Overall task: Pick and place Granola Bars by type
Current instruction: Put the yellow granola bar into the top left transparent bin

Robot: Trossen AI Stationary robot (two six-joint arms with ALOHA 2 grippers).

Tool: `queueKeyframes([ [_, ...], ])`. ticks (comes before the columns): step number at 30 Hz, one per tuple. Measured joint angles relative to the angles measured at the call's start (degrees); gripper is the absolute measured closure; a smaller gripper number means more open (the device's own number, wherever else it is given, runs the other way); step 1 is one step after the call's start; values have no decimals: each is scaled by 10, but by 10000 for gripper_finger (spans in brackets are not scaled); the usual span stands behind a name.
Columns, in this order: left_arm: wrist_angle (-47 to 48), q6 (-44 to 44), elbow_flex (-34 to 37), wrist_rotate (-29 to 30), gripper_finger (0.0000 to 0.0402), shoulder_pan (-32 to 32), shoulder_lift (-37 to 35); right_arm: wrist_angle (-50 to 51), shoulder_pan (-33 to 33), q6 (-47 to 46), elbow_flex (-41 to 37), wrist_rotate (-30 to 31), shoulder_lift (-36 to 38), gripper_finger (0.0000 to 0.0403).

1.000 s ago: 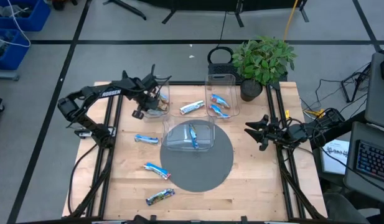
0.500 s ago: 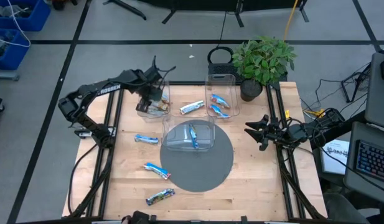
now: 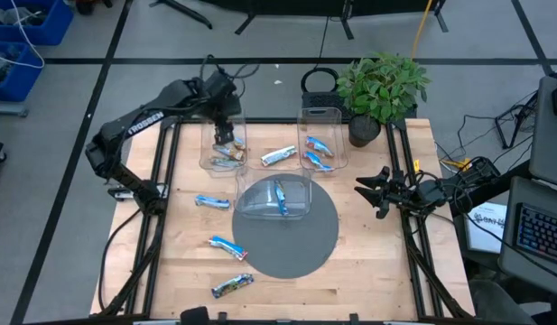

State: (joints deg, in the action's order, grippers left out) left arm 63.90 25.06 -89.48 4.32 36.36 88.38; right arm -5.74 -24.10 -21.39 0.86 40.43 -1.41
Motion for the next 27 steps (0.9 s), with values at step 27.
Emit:
queueKeyframes([
  [27,58,-418,-334,51,174,-117,132,0,0,0,0,0,0,232],
])
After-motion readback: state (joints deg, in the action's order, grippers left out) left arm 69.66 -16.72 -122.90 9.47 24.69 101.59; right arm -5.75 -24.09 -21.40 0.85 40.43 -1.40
